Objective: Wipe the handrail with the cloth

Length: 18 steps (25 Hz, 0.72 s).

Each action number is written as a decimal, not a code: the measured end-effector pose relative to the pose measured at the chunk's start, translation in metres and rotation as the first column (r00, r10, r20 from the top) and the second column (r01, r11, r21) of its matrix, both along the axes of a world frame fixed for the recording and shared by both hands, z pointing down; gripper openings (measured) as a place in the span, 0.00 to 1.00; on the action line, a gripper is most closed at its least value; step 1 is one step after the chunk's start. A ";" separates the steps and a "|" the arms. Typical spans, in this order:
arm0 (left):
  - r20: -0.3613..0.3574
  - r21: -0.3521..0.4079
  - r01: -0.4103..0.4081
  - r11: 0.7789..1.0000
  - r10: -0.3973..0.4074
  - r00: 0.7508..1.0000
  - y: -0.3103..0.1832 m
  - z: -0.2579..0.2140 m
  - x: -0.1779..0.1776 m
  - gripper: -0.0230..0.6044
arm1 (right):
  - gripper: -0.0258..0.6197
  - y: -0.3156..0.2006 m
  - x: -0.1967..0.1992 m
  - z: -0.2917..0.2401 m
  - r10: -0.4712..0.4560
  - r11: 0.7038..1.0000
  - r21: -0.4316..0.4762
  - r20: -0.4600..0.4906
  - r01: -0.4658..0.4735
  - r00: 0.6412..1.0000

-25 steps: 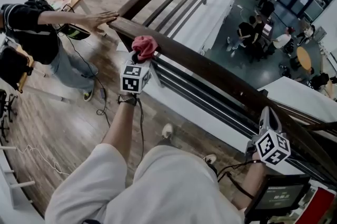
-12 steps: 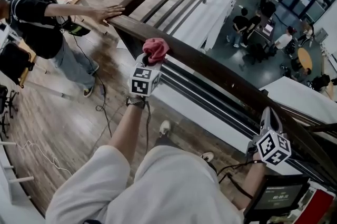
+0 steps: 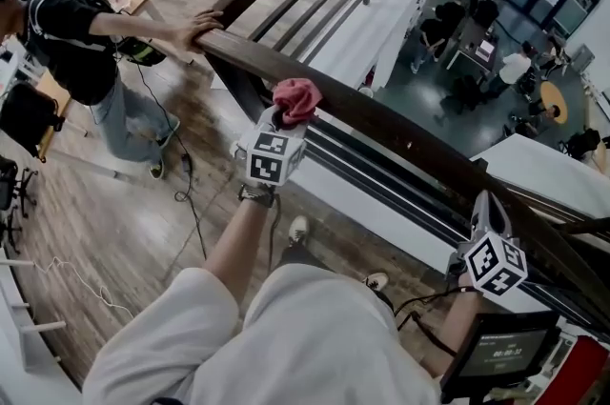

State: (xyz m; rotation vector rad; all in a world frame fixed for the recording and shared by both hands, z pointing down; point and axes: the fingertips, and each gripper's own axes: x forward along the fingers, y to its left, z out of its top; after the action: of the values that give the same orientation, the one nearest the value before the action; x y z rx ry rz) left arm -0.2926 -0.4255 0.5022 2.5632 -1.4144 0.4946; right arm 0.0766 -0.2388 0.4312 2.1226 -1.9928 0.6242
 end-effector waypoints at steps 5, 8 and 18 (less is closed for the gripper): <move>-0.012 0.007 -0.017 1.000 0.017 1.000 0.007 -0.002 0.012 0.18 | 0.04 0.002 0.003 -0.001 -0.002 1.000 -0.001 -0.002 0.002 1.000; -0.004 0.006 -0.041 0.999 0.041 0.999 0.016 -0.001 0.027 0.18 | 0.04 0.007 0.011 0.000 0.000 1.000 -0.002 -0.002 0.000 1.000; 0.005 0.013 -0.109 0.994 0.109 0.994 0.039 0.005 0.068 0.18 | 0.04 0.010 0.025 0.004 -0.019 1.000 0.008 0.002 0.019 1.000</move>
State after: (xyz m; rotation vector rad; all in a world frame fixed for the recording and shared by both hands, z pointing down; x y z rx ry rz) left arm -0.2245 -0.3861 0.5073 2.6616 -1.2883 0.5083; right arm 0.1013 -0.2284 0.4356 2.1054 -2.0175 0.6164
